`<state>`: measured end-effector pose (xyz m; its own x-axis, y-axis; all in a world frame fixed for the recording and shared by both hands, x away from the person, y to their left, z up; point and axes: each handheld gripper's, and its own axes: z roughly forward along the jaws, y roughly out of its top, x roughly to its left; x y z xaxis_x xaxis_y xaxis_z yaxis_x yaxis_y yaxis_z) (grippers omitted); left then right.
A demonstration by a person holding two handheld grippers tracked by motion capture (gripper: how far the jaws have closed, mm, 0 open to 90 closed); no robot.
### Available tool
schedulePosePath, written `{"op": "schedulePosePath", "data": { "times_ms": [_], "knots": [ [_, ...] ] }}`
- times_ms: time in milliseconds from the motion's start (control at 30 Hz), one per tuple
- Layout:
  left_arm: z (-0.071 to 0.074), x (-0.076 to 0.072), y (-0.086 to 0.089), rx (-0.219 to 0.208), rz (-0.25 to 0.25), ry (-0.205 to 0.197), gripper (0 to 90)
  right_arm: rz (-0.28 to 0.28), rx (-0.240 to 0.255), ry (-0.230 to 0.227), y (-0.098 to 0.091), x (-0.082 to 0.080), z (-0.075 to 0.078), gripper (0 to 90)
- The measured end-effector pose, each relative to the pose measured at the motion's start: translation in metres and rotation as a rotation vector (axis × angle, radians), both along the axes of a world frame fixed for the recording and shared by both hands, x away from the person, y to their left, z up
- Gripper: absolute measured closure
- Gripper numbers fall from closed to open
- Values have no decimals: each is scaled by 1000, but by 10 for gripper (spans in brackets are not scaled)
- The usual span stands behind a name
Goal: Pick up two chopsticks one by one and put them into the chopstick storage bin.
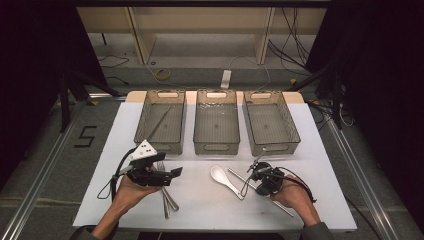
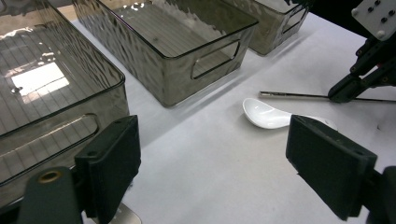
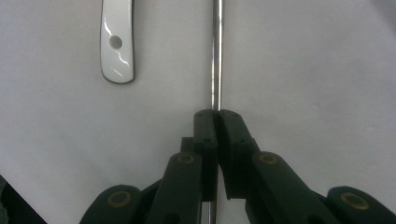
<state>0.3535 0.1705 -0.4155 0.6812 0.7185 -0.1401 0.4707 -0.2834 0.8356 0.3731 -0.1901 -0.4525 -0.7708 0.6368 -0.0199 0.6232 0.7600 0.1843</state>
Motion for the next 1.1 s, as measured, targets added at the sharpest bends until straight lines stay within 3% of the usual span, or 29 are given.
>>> {"op": "schedulePosePath", "data": {
  "times_ms": [267,567,867,1100],
  "knots": [
    [-1,0,-3,-3,-14,8,174,10,36,-37,-4,-2,14,867],
    [-2,-1,-13,10,-60,15,174,75,64,-77,5,-10,32,867],
    [-4,-3,-25,28,-123,31,169,173,62,-91,26,-20,41,867],
    [-7,-3,-36,62,-210,27,166,237,55,-84,40,-27,45,866]
  ]
}}
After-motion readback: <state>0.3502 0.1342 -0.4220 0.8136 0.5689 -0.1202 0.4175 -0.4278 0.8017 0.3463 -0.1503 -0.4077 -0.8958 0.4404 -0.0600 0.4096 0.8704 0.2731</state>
